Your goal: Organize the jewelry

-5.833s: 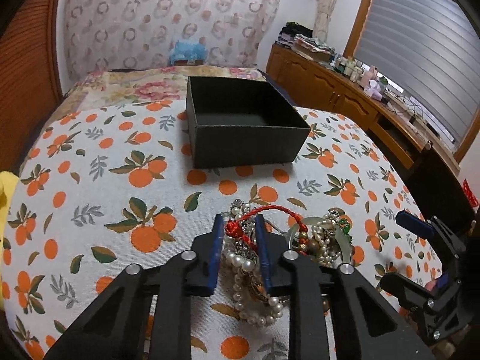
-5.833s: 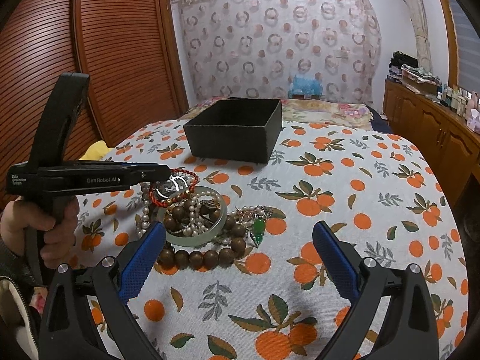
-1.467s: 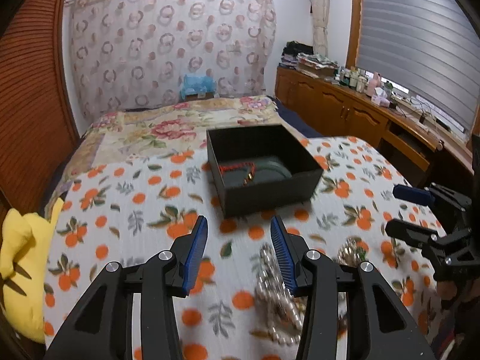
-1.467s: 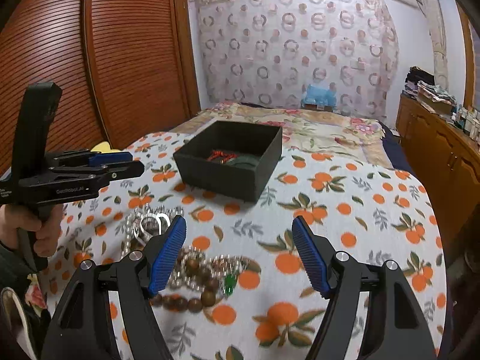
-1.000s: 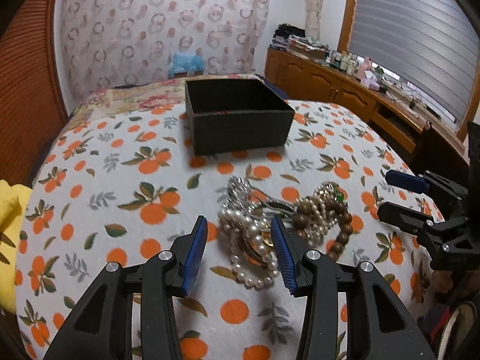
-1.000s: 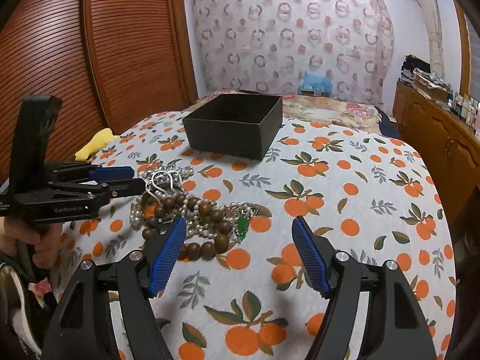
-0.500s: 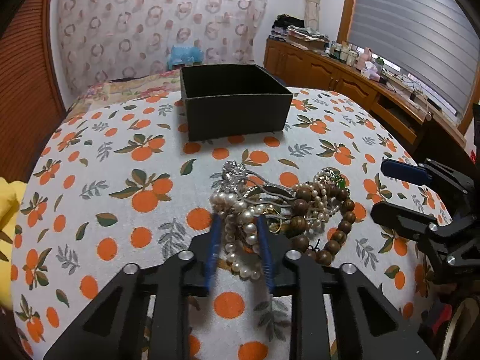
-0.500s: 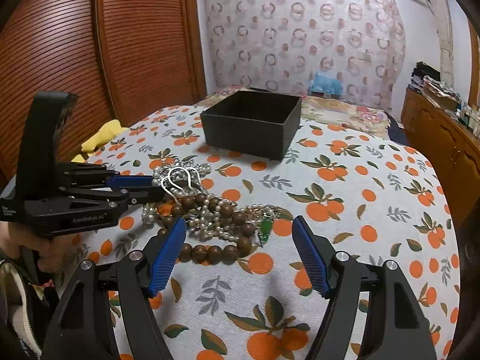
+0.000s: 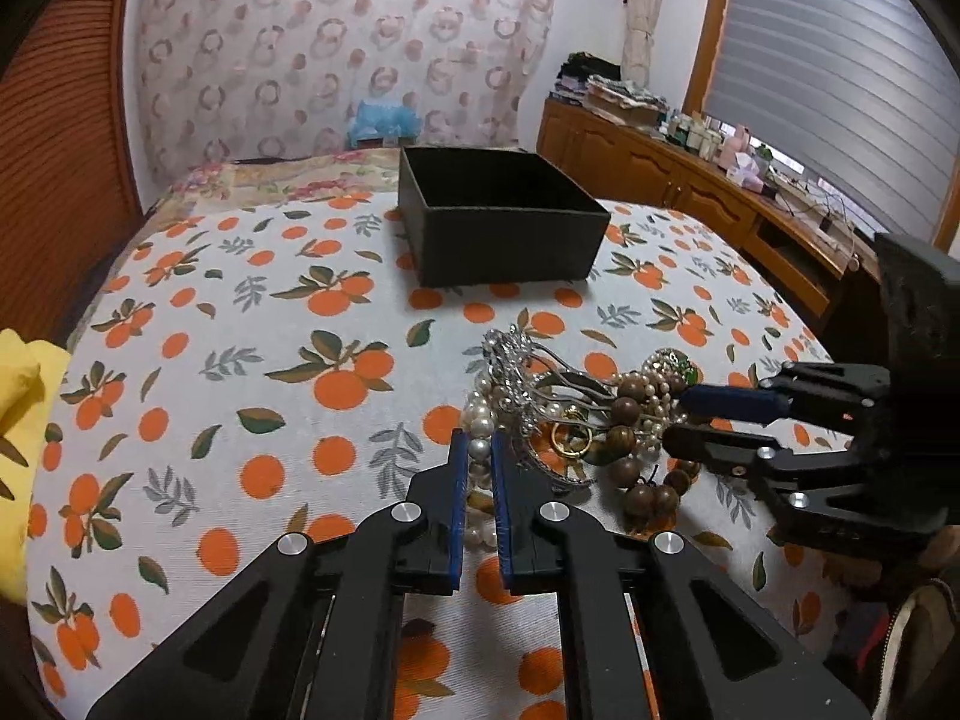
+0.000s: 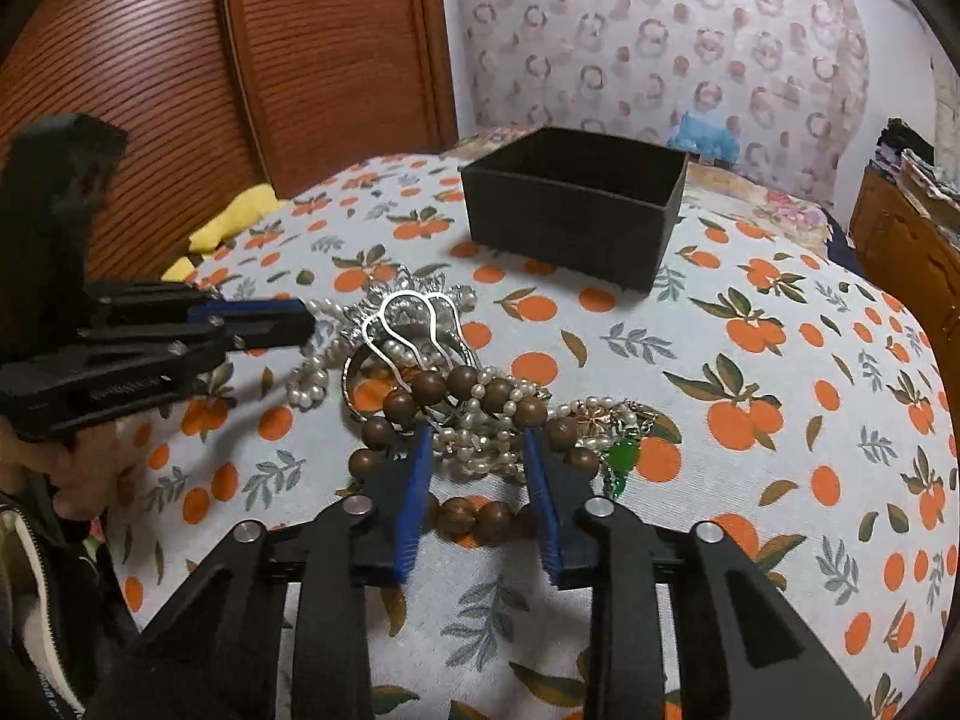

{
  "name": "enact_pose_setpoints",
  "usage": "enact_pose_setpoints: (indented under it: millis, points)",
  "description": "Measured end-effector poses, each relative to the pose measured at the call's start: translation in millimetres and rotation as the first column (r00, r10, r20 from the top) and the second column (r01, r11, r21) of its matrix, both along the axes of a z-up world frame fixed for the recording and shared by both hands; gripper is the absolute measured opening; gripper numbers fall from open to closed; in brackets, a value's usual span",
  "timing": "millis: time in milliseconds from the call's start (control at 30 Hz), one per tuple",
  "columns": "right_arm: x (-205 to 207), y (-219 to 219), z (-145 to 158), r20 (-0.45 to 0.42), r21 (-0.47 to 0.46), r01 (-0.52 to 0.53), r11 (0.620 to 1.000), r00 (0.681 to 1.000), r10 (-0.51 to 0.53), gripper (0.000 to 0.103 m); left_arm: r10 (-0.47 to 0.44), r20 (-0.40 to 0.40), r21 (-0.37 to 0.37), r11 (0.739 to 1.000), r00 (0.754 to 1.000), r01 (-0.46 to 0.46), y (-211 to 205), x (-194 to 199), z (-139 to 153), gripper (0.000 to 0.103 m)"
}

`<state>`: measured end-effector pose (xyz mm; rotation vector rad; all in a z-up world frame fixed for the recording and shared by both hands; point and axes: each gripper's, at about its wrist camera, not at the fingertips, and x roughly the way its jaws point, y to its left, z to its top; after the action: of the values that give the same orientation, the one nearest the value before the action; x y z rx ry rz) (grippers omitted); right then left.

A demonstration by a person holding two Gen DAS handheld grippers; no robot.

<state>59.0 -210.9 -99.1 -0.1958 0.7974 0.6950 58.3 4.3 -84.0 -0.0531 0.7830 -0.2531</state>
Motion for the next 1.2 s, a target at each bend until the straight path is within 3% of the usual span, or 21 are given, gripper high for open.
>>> enact_pose_setpoints:
  millis: [467, 567, 767, 800, 1033, 1200]
  points:
    - [15.0, 7.9, -5.5, -0.004, -0.052, -0.003, 0.999, 1.0, 0.003, 0.032, 0.003, 0.019, -0.01, 1.0, 1.0, -0.003, 3.0, -4.7, 3.8, 0.007]
    - [14.8, 6.7, -6.0, -0.005, -0.053, -0.007, 0.999, 1.0, 0.007, 0.012, 0.003, 0.018, -0.011, 1.0, 1.0, -0.003, 2.7, -4.7, 3.4, 0.007]
    - [14.3, -2.8, -3.9, -0.01, -0.016, 0.001, 1.0, 1.0, -0.001, 0.009, 0.006, 0.02, -0.013, 1.0, 1.0, -0.006, 2.6, -4.6, 2.5, 0.007]
    - [13.5, -4.8, -1.3, -0.004, -0.007, 0.004, 1.0, 1.0, -0.004, 0.0, 0.007, 0.022, -0.014, 1.0, 1.0, -0.007, 2.9, -4.6, 2.5, 0.007]
    - [9.8, -19.3, 25.6, 0.048, 0.043, 0.021, 0.999, 0.999, -0.023, 0.0, 0.009, 0.048, -0.018, 1.0, 0.999, -0.008, 3.8, -5.0, 11.3, 0.007]
    - [11.2, -16.1, 21.3, 0.031, 0.026, 0.013, 1.0, 0.999, -0.014, 0.001, 0.007, 0.052, -0.018, 1.0, 0.999, -0.006, 3.3, -6.1, 13.7, 0.007]
